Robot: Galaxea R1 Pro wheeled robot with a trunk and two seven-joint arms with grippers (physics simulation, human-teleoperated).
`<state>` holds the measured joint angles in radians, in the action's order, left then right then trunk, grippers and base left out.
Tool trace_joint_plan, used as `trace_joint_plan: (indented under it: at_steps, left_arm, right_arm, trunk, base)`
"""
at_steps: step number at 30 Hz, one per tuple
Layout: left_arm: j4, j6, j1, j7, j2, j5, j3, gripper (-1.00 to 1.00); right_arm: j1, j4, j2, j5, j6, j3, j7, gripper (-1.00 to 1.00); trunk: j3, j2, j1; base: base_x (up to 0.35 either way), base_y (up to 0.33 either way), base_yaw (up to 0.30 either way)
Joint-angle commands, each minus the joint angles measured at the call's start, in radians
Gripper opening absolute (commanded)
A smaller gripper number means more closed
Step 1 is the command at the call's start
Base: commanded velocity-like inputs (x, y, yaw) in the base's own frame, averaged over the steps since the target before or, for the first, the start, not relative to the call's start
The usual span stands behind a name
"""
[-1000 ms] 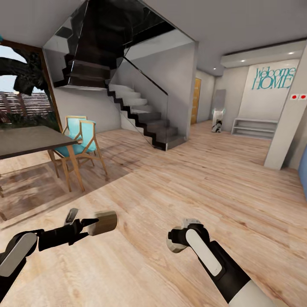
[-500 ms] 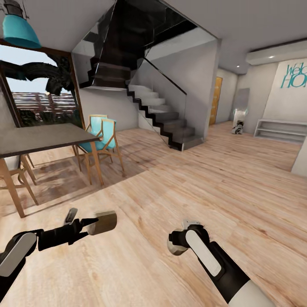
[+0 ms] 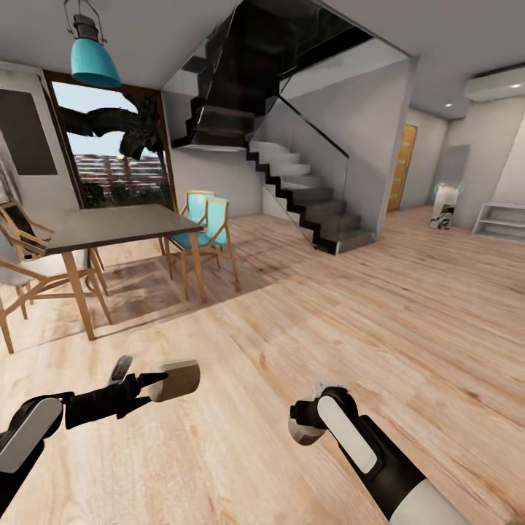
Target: Place each of the two pumpkins and all three candles from the living room inside a cabinet in the living room (use any cabinet), then make sure every cabinet is closed, and position the cauldron so it is next to a table in the living room.
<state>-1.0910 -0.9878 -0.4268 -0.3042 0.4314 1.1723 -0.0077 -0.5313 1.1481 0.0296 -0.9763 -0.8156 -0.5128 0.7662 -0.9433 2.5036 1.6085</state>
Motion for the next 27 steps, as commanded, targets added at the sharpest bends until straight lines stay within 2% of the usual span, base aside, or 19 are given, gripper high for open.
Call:
trace_joint_plan:
  at_steps: [1, 3, 21, 27]
  left_arm:
    - [0.000, -0.003, -0.001, -0.007, 0.001, 0.005, 0.000, -1.00]
    - [0.000, -0.003, -0.001, -0.007, 0.000, 0.006, 0.000, -1.00]
    - [0.000, -0.003, -0.001, -0.006, -0.002, 0.004, -0.005, -1.00]
    - [0.000, -0.003, -0.001, -0.004, -0.003, 0.004, -0.008, -1.00]
  right_arm:
    - [-0.001, 0.001, 0.001, -0.013, 0.003, -0.003, 0.012, -1.00]
    - [-0.001, 0.001, 0.001, -0.013, 0.003, -0.003, 0.012, -1.00]
    - [-0.001, -0.001, 0.001, -0.014, 0.002, -0.003, 0.012, -1.00]
    - [-0.001, -0.001, 0.001, -0.015, 0.002, -0.003, 0.012, -1.00]
  trunk:
    - [-0.002, 0.001, 0.000]
    - [-0.004, 0.001, 0.000]
    - [0.045, -0.004, -0.009]
    - [0.056, -0.046, -0.032]
  base:
    - [-0.037, 0.000, 0.221]
    - [-0.015, 0.000, 0.221]
    - [-0.001, 0.000, 0.219]
    - [-0.113, 0.000, 0.204]
